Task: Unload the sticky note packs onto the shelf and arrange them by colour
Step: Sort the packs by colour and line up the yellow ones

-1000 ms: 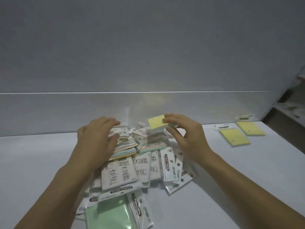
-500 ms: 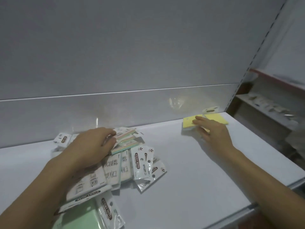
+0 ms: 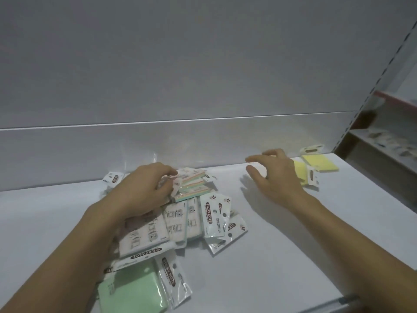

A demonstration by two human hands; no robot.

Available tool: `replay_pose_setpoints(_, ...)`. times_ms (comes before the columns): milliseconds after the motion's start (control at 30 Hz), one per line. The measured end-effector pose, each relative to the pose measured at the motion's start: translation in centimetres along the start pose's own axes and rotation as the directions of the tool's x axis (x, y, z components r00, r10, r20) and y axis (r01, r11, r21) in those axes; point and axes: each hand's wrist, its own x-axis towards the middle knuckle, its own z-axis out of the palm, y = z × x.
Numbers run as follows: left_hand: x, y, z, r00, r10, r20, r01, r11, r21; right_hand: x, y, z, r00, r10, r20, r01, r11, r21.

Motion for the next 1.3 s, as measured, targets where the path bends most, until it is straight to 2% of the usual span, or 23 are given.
replay_pose_setpoints(100, -0.5, 0.0, 0.1, 1.0, -0.011, 0.008, 0.01, 0.999, 0.039, 1.4, -3.7, 2.1, 0.979, -0.111, 0.173, 0.086, 0.986, 0.146)
replay_pose_setpoints(200, -1.2, 0.1, 0.5, 0.998, -0.055, 0.032, 0.054, 0.998, 0.037, 2.6, -6.3, 4.5, 0.911, -0.204, 0.358, 0.127, 0.966, 0.226)
replay_pose_setpoints(367, -1.6, -0.3, 0.7, 0.995, -0.1, 0.004, 0.1, 0.994, -0.035, 2.4, -5.5, 7.0, 0.821, -0.248, 0.514, 0.059, 0.933, 0.356)
replay_pose_setpoints(600, -1.7, -0.3, 0.8, 0.998, -0.066, -0.016, 0.065, 0.997, -0.048, 1.7, -4.4, 7.4, 0.87, -0.228, 0.437, -0.009, 0.88, 0.476)
replay_pose_setpoints(767, -2.1, -0.6, 0.0, 0.991, 0.011, 0.133, -0.007, 0.999, -0.034, 1.4, -4.5, 7.1, 0.847, -0.27, 0.458, -0.077, 0.79, 0.608)
replay_pose_setpoints(833, -2.2, -0.7, -0.2, 0.988, 0.023, 0.156, -0.016, 0.999, -0.043, 1.6, -4.9, 7.3, 0.846, -0.278, 0.455, -0.04, 0.818, 0.574)
replay_pose_setpoints(933, -2.2, -0.6, 0.0, 0.987, 0.025, 0.16, -0.021, 0.999, -0.027, 2.4, -5.6, 7.6, 0.852, -0.301, 0.427, 0.105, 0.899, 0.425)
replay_pose_setpoints(1000, -2.0, -0.5, 0.3, 0.991, 0.016, 0.134, -0.015, 1.0, -0.011, 2.6, -5.9, 7.7, 0.874, -0.302, 0.38, 0.16, 0.918, 0.363)
replay_pose_setpoints(1200, -1.9, -0.4, 0.5, 0.998, 0.01, 0.06, -0.008, 0.999, -0.038, 2.3, -5.0, 7.4, 0.95, -0.247, 0.19, 0.175, 0.928, 0.33)
replay_pose_setpoints(1300, -2.1, -0.3, 0.5, 1.0, 0.02, 0.024, -0.02, 0.999, -0.038, 2.4, -4.6, 6.8, 0.96, -0.244, 0.134, 0.174, 0.901, 0.397)
